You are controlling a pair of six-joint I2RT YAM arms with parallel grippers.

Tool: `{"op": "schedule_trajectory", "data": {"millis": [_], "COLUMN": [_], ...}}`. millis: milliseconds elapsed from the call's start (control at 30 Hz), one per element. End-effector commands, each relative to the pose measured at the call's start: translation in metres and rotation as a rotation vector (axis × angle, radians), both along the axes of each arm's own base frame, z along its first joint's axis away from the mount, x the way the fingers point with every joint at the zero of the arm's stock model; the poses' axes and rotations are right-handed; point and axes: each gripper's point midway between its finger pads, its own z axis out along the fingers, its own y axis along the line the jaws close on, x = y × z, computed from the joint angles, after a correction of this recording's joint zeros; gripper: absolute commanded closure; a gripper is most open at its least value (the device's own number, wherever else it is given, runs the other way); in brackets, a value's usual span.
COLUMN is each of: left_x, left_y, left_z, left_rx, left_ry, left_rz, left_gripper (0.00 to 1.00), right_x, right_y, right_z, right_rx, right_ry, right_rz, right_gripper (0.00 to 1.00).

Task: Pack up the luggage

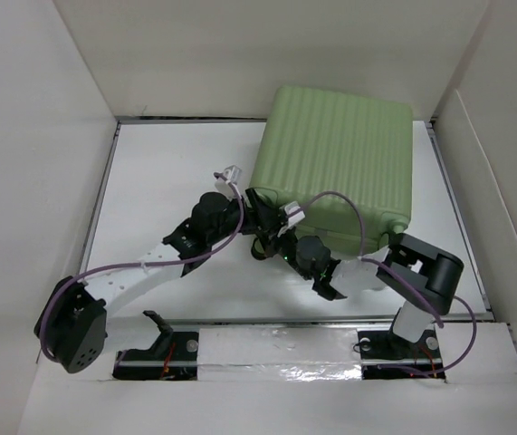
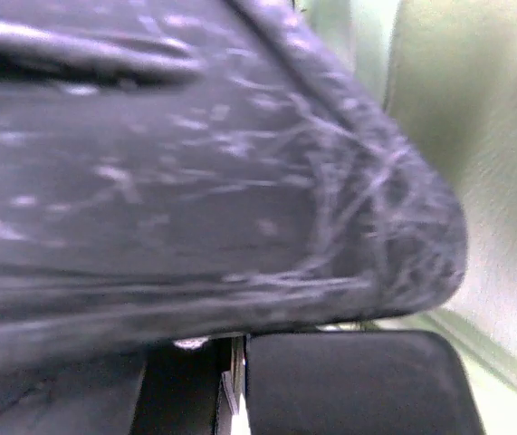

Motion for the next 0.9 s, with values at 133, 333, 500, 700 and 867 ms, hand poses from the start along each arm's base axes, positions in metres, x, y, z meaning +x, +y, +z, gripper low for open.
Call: {"op": "schedule_trajectory", "data": {"millis": [133,333,500,700,867], "left_x": [-0.126,-0.099,-0.072,-0.074,-0.078], "left_y": [-0.034,-0.020,0.002,0.000,-0.002], "left_z": [0.118,0.095,0.096,0.100,0.099], "left_rx": [-0.357,-0.249,-0.196,-0.232,-0.268], "left_ry": [-0.294,-0.271,-0.290,-0.292,-0.277], "left_rz": [-0.548,-0.400,-0.285,-0.337,-0.357], "left_gripper": [1.00,1.00,0.85,0.69,0.55], "right_x": [-0.065,-0.059,-0.059,-0.068,-0.078], "right_y": [0.089,0.063,0.021,-0.009,-0.024], "right_z": [0.106,0.060,0.056,0.034,0.026], "right_rx": [0.509,0.429,0.242,0.018,-0.083], "right_ry": [-0.057,0.053,0.063,0.132,0.179], "right_rz": [0.453,0.354,0.218,0.155,0.164], "right_gripper": [0.95,0.39,0.17,0.08,0.05]}}
